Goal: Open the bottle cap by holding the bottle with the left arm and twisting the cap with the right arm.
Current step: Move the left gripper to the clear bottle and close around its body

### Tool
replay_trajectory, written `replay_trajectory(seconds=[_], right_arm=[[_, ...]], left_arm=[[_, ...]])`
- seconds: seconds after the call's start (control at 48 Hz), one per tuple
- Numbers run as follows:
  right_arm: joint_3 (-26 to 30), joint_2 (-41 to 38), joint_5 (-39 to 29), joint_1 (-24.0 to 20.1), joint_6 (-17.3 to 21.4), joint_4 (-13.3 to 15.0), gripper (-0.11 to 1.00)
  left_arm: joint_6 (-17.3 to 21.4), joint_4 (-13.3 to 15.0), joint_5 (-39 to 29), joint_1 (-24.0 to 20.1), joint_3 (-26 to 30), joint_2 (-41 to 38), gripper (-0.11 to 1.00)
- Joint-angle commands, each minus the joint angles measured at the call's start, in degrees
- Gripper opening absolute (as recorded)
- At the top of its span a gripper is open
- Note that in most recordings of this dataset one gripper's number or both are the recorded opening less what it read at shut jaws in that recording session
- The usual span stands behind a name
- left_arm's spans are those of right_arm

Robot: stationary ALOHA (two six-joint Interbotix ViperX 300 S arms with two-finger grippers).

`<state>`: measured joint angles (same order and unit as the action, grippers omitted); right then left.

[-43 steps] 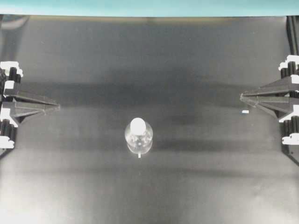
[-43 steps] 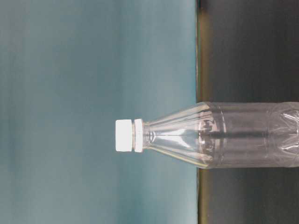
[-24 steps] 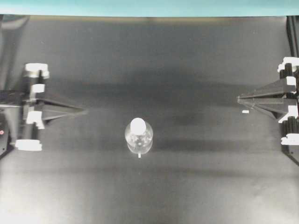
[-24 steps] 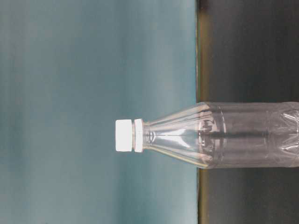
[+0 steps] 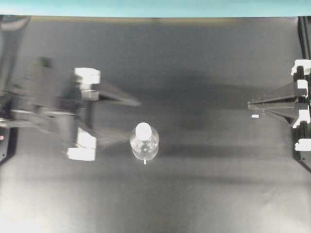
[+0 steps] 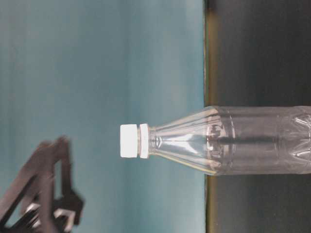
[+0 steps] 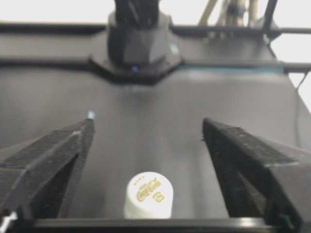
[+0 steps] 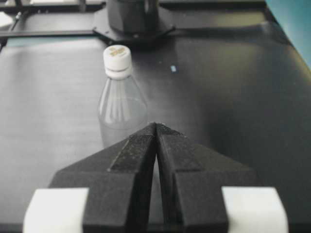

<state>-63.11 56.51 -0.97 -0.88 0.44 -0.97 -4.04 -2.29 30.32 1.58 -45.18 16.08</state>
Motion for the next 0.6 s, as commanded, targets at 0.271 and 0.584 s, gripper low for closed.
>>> replay_trajectory(seconds=[0.271, 0.584], right_arm=[[1.58, 0.18, -0.53, 1.14, 3.16, -0.26, 0.01], [2.81, 1.93, -3.16, 1.14, 3.69, -0.26, 0.01]], left_arm=[[-0.88, -0.26, 2.29, 1.32, 1.93, -9.14, 0.95], [-1.85, -0.26, 8.79, 1.58, -0.44, -17.49, 0.95]])
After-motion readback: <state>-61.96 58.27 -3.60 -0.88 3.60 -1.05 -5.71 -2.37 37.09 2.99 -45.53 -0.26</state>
